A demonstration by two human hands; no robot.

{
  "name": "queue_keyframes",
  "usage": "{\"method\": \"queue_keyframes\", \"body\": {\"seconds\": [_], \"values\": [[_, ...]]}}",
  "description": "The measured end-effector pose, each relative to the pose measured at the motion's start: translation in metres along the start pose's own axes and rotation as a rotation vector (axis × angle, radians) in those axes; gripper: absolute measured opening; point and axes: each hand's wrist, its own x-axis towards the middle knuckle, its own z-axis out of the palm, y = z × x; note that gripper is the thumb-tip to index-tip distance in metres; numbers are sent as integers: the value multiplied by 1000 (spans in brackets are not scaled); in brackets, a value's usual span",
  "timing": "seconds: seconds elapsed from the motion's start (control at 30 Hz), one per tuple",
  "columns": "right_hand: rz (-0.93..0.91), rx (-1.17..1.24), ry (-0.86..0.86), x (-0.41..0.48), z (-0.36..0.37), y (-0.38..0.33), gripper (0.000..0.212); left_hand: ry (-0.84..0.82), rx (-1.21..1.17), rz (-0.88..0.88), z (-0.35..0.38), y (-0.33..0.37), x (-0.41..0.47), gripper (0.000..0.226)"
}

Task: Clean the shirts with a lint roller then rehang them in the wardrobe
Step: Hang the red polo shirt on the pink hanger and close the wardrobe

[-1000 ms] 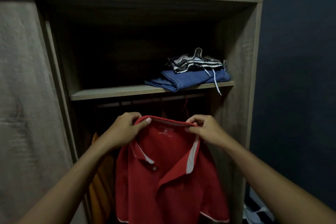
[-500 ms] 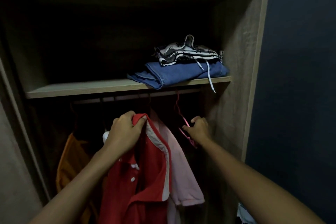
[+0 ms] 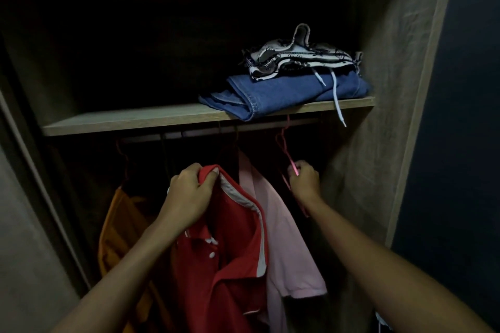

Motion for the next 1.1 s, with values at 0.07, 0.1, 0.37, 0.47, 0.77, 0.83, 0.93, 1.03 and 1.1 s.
{"method": "queue_keyframes", "body": {"seconds": [0.07,0.1,0.37,0.47,0.77,0.83,0.93,1.03,1.1], "values": [[-8,31,14,-15,-7,4,11,-5,-13,2,0,1,-2,33],[-5,46,14,-23,-12,6,10,-7,-14,5,0,1,-4,33],[-123,95,71,-141,-74,21,12,-20,-65,37,2,21,-33,36],[-180,170,143,-198,-97,25,11,-16,-74,67,0,29,-43,37],[45,551,77,-240,-133,-19,13,-72,-109,165,-28,52,-53,37],[1,648,78,-245,-146,-40,14,-96,-87,157,-36,53,-50,37],[-56,856,81,-254,-169,-87,31,-130,-72,144,-48,57,-48,39],[-115,1043,90,-259,-185,-133,44,-188,-111,139,-58,65,-45,41],[-192,1113,90,-258,-188,-160,43,-236,-187,124,-64,71,-42,48]]}}
